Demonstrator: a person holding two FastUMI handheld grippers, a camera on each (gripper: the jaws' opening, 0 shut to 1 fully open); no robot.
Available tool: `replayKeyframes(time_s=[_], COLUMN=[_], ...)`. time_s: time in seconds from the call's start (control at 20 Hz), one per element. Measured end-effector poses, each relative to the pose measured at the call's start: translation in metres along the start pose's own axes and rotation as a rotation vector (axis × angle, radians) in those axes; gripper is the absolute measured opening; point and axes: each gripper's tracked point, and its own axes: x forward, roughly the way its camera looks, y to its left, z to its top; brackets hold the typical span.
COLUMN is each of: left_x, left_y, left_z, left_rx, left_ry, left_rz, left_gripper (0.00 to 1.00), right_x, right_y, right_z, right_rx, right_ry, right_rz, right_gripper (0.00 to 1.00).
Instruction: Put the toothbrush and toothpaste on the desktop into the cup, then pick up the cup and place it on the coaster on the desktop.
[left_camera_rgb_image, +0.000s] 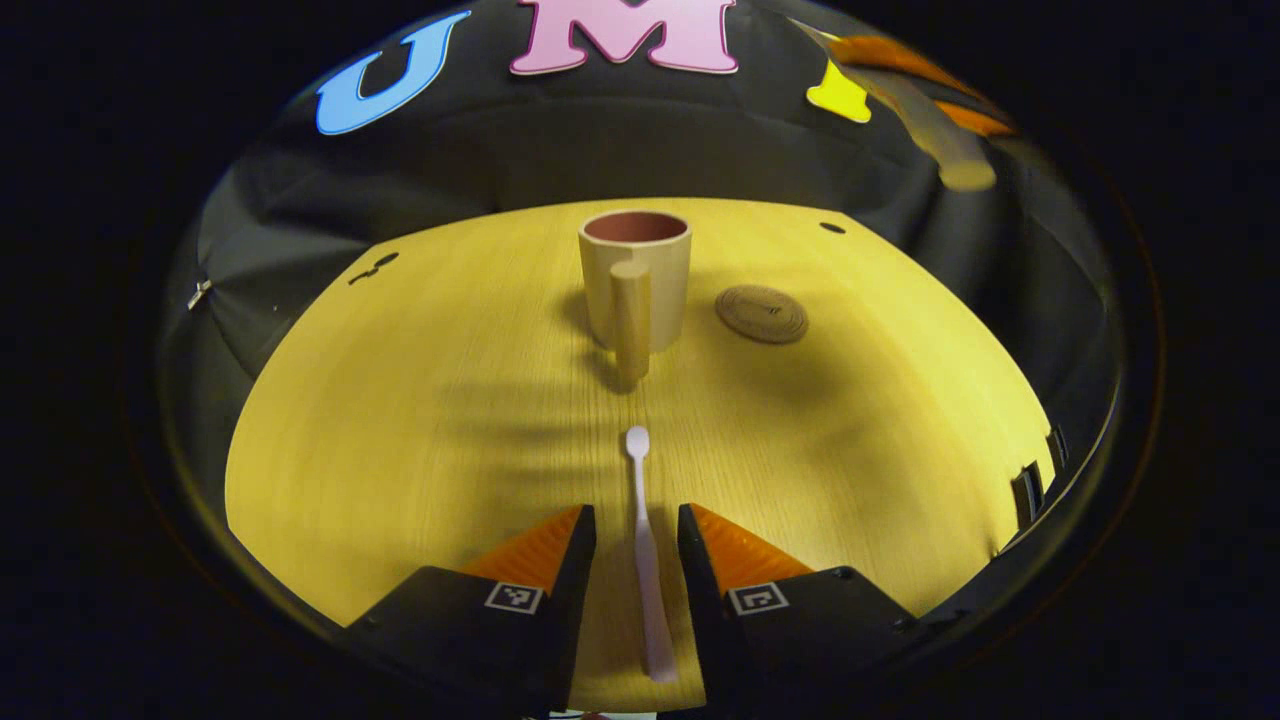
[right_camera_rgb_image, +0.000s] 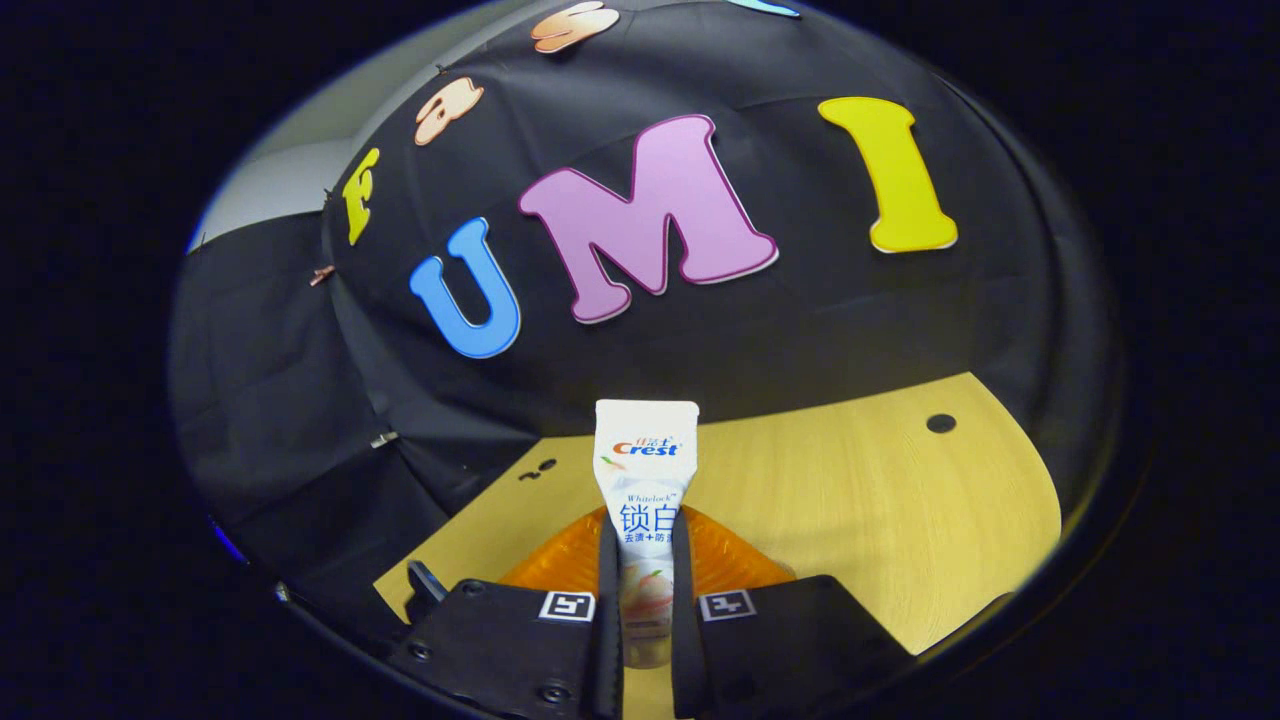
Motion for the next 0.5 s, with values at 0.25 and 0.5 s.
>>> replayKeyframes(time_s=[0.25,0.5], left_x=[0.009,0.011], left_y=[-0.001,-0.006], left_z=[0.002,0.001], left_rx=[-0.003,0.02], left_ry=[0.031,0.032], left_rz=[0.011,0.023], left_gripper=[0.42,0.2], right_x=[0.062,0.115], right_y=[0.012,0.014], right_z=[-0.006,-0.036], right_rx=[0.036,0.037], right_ry=[-0.003,0.029], right_rz=[0.119,0.193], right_gripper=[0.23,0.23])
